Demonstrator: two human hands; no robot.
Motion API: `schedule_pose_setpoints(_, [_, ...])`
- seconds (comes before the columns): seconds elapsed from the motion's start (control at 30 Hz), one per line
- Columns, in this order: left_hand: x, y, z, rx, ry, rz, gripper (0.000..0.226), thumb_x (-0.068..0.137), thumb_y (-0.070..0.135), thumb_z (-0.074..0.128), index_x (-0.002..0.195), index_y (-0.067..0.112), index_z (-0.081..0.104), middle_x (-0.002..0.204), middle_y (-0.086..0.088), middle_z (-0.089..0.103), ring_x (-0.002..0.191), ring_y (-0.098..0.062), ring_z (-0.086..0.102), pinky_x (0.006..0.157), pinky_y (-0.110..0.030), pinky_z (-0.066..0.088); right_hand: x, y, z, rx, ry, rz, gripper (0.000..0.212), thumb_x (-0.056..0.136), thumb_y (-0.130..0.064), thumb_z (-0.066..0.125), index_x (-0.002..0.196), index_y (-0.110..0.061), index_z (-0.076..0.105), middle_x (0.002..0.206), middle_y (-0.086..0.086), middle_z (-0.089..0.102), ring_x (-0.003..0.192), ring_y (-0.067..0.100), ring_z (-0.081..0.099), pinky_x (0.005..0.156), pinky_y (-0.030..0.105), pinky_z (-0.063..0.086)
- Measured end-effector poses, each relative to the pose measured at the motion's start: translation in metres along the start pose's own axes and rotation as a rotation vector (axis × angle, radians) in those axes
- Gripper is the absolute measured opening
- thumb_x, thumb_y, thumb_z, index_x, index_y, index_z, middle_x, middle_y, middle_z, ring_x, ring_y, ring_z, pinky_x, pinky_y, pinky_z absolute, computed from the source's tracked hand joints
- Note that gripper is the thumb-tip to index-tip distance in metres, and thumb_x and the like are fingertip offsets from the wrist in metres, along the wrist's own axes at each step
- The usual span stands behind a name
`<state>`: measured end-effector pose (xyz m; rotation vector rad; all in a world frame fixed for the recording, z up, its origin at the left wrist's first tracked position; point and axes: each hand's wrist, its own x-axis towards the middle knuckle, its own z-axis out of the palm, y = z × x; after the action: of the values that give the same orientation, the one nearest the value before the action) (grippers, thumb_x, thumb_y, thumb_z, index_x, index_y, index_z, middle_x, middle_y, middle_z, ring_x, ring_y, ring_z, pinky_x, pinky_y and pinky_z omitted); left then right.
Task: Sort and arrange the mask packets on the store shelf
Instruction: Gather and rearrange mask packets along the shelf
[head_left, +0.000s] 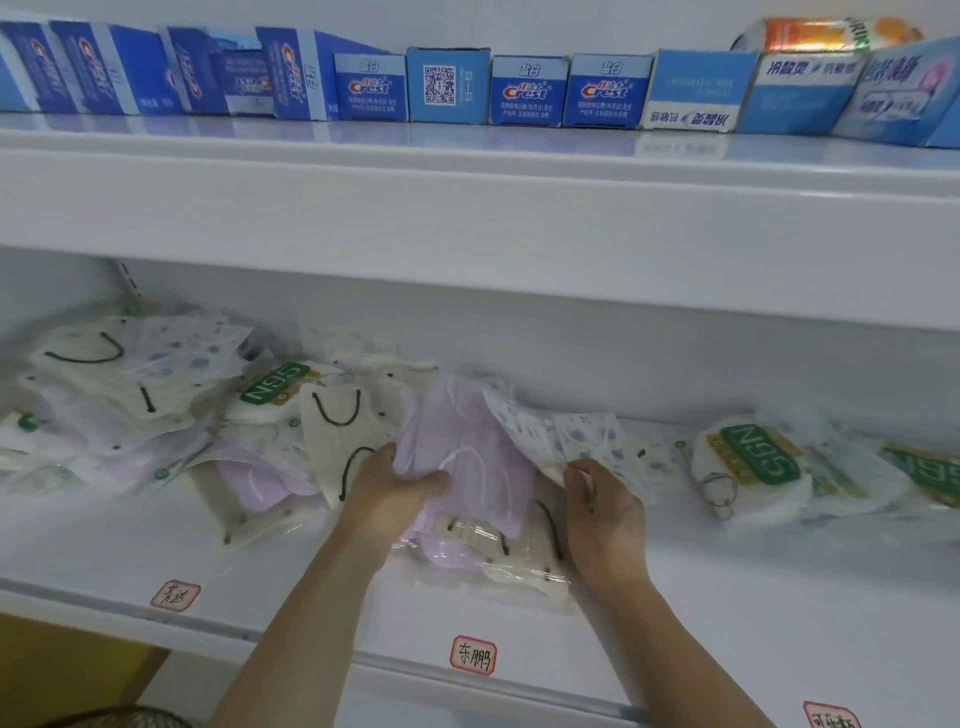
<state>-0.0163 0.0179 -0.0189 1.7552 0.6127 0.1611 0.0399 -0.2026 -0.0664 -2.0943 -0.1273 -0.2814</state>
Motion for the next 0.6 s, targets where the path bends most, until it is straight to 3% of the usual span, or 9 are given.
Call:
schedule_pose_setpoints(0.1, [-0.002, -0.011, -0.023, -0.097, 0.077, 0.004, 0.071, 0.053, 0.040, 0.086, 0.118, 0.019, 0.066, 0.109, -0.001, 0.075, 0.101, -0.026, 0.071, 0.094, -0.047, 0.056, 0.000, 0.001, 0.001, -0.036, -0.019, -0.013, 0.021, 0.101, -0.017, 0.052, 0.086, -0.018, 0.066, 0.077, -0.001, 0.068, 0.075, 0.021, 0.063, 0.070, 0.036, 0.047])
schedule_pose_setpoints(0.2, [-0.008, -0.013, -0.042, -0.193, 0.124, 0.057, 0.053, 0.067, 0.026, 0.086, 0.116, 0.020, 0.068, 0.104, 0.000, 0.077, 0.099, -0.026, 0.072, 0.093, -0.046, 0.057, -0.001, 0.003, 0.001, -0.109, -0.071, -0.048, 0.017, 0.100, -0.022, 0.055, 0.098, -0.024, 0.071, 0.088, -0.004, 0.072, 0.087, 0.020, 0.067, 0.079, 0.036, 0.052])
schedule_pose_setpoints(0.27, [-0.010, -0.012, -0.054, -0.253, 0.140, 0.095, 0.056, 0.065, 0.028, 0.086, 0.117, 0.021, 0.069, 0.104, -0.001, 0.077, 0.099, -0.028, 0.073, 0.092, -0.050, 0.057, -0.004, 0.003, 0.002, -0.231, -0.083, -0.106, 0.018, 0.095, -0.027, 0.058, 0.106, -0.025, 0.072, 0.103, -0.003, 0.074, 0.105, 0.026, 0.066, 0.094, 0.045, 0.050])
schedule_pose_setpoints(0.33, [-0.014, -0.011, -0.067, -0.342, 0.127, 0.123, 0.062, 0.061, 0.033, 0.087, 0.119, 0.022, 0.069, 0.108, -0.004, 0.077, 0.102, -0.031, 0.073, 0.091, -0.057, 0.056, -0.013, -0.002, 0.006, -0.402, -0.095, -0.174, 0.040, 0.083, -0.034, 0.060, 0.121, -0.028, 0.069, 0.127, -0.003, 0.068, 0.133, 0.031, 0.051, 0.113, 0.054, 0.030])
schedule_pose_setpoints(0.4, [-0.017, -0.008, -0.079, -0.411, 0.102, 0.109, 0.053, 0.071, 0.027, 0.086, 0.121, 0.022, 0.069, 0.112, -0.007, 0.076, 0.104, -0.034, 0.072, 0.091, -0.060, 0.056, -0.020, -0.015, 0.003, -0.463, -0.050, -0.336, 0.053, 0.078, -0.035, 0.059, 0.130, -0.029, 0.062, 0.141, -0.004, 0.056, 0.144, 0.031, 0.037, 0.117, 0.054, 0.014])
schedule_pose_setpoints(0.47, [-0.019, -0.007, -0.086, -0.483, 0.075, 0.105, 0.038, 0.087, 0.008, 0.075, 0.123, 0.017, 0.069, 0.113, -0.010, 0.075, 0.103, -0.033, 0.073, 0.083, -0.052, 0.061, -0.031, -0.042, -0.001, -0.276, -0.017, -0.420, 0.050, 0.079, -0.035, 0.055, 0.128, -0.027, 0.062, 0.135, -0.006, 0.059, 0.133, 0.021, 0.048, 0.110, 0.049, 0.036])
schedule_pose_setpoints(0.53, [-0.025, -0.004, -0.086, -0.532, 0.012, 0.105, 0.035, 0.092, 0.001, 0.067, 0.124, 0.016, 0.068, 0.111, -0.009, 0.076, 0.100, -0.030, 0.074, 0.073, -0.045, 0.063, -0.044, -0.083, 0.000, 0.110, -0.217, -0.204, 0.037, 0.088, -0.041, 0.059, 0.123, -0.029, 0.064, 0.114, -0.017, 0.069, 0.108, 0.006, 0.062, 0.085, 0.026, 0.052])
schedule_pose_setpoints(0.6, [-0.029, -0.004, -0.081, -0.548, -0.028, 0.097, 0.034, 0.092, 0.001, 0.067, 0.122, 0.019, 0.068, 0.109, -0.007, 0.077, 0.099, -0.027, 0.074, 0.075, -0.045, 0.063, -0.050, -0.104, 0.015, 0.328, -0.400, -0.025, 0.023, 0.090, -0.037, 0.072, 0.111, -0.027, 0.067, 0.091, -0.015, 0.074, 0.085, 0.009, 0.069, 0.067, 0.023, 0.054])
